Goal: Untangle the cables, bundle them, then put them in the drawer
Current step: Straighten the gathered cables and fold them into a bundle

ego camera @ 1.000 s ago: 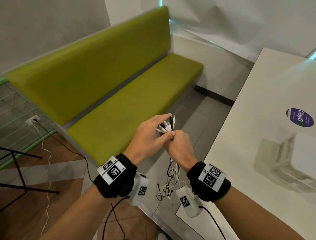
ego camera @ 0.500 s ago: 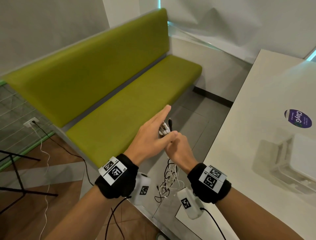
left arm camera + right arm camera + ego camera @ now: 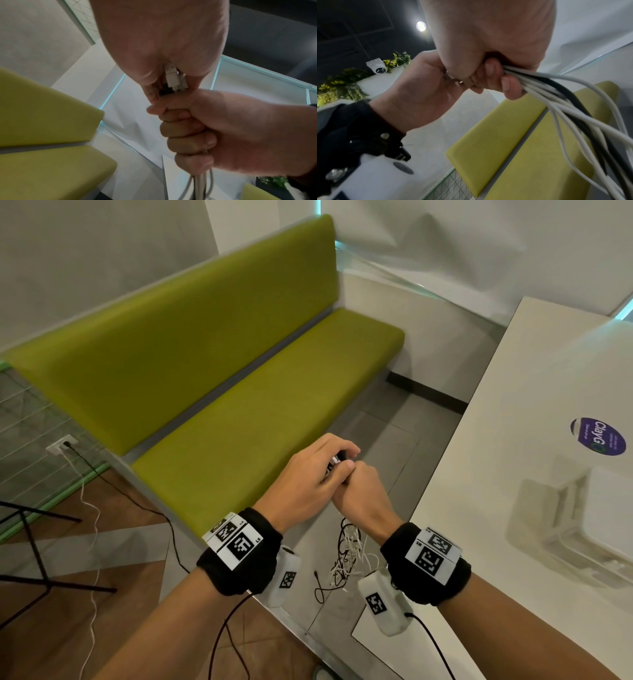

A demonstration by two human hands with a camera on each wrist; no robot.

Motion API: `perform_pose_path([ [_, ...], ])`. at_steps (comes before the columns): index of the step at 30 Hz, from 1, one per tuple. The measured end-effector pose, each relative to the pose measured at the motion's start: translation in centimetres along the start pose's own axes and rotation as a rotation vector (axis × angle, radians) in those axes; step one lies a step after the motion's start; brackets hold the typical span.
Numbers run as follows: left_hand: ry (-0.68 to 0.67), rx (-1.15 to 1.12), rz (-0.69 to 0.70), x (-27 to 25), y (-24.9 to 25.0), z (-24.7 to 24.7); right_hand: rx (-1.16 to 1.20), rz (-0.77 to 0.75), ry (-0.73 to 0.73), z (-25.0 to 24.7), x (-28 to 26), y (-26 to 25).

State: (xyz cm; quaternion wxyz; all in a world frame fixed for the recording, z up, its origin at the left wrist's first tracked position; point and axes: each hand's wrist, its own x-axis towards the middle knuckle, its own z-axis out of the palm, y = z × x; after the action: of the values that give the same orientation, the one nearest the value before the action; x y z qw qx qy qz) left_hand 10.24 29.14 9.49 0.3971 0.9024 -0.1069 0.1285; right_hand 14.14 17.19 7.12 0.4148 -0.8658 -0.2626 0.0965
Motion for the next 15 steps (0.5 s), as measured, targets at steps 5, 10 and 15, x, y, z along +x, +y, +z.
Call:
perform_pose_path([
  [5,-0.050,0.013,0.054,-0.1,0.1,0.2,0.068,0.018,-0.038,0.0,0.0,0.2],
  [10,-0.190,-0.167,-0.061,-0.1,0.1,-0.3,0.145,0.187,-0.055,0.4,0.4,0.8],
  [15,-0.043,-0.413,-0.220,2.7,1.7,-1.8,0.188,0.298,-0.020,0.7,1.6,0.2],
])
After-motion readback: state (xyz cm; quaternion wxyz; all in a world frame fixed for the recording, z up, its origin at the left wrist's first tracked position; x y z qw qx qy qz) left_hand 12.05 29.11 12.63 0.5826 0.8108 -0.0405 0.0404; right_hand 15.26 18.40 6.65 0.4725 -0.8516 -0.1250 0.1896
